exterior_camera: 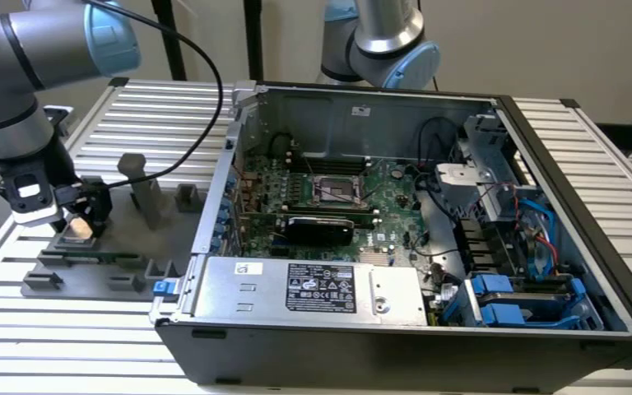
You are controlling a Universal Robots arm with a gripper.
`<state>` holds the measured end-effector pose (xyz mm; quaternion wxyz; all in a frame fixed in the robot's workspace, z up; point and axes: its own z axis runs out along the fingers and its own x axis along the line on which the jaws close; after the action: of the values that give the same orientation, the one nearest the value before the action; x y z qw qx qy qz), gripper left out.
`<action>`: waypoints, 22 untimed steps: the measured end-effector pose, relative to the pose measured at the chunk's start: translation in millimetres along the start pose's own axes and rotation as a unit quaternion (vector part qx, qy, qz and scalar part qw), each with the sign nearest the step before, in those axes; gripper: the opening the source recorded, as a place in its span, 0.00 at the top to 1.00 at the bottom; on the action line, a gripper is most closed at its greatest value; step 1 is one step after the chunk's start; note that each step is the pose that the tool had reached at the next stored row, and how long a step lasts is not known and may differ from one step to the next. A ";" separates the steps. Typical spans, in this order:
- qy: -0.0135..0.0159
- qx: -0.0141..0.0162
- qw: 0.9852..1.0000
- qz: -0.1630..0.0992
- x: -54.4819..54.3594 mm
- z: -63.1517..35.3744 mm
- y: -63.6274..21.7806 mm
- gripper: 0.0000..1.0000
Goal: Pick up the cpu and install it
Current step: 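Pick up the cpu and move it towards the insertion slot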
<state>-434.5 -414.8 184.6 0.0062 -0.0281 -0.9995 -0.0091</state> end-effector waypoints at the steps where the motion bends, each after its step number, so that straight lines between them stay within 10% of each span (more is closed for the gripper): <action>1: 0.000 0.000 1.000 0.000 -0.1 0.0 0.0 0.35; 22: 0.000 0.000 1.000 -0.002 -0.4 -8.3 0.2 0.45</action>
<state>-434.0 -414.7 193.0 0.0060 -0.0263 -0.9996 -0.0091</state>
